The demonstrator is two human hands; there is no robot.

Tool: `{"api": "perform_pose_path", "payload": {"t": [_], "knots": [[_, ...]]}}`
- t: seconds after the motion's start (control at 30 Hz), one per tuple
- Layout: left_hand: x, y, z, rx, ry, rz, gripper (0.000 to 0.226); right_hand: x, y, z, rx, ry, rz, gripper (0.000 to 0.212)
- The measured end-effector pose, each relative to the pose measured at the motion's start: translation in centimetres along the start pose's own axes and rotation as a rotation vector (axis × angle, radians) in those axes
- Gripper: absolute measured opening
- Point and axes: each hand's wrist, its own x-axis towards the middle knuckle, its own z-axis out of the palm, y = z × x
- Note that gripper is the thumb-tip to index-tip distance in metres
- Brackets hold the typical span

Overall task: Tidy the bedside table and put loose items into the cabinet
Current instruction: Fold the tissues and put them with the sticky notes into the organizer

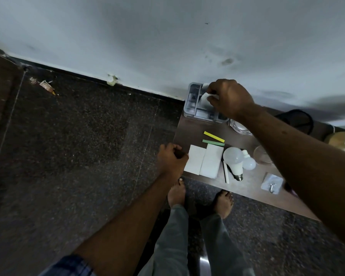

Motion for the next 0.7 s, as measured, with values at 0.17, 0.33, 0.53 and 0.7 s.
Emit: {"api": "perform_pose_path", "payload": {"t": [0.17,0.33,0.53,0.7], "knots": [[-0.2,-0.1,0.0,0.073,0.019,0.024,0.036,-0.1,0.1,0.1,0.013,0.073,-0.003,0.038],[-0.2,0.0,0.2,0.056,0.044,0.025,0.034,-0.6,0.4,0.5,0.002,0.160,0.022,0.036],[0.0,-0.2,0.4,0.068,0.049,0.025,0.035,-2.7,-0.2,1.4,0.093,0.344,0.077,0.035],[-0.3,-0.2,0.7,0.142,0.083,0.029,0.043,-6.6,-1.7,3.4,0.239,0.417,0.111,0.020]]}}
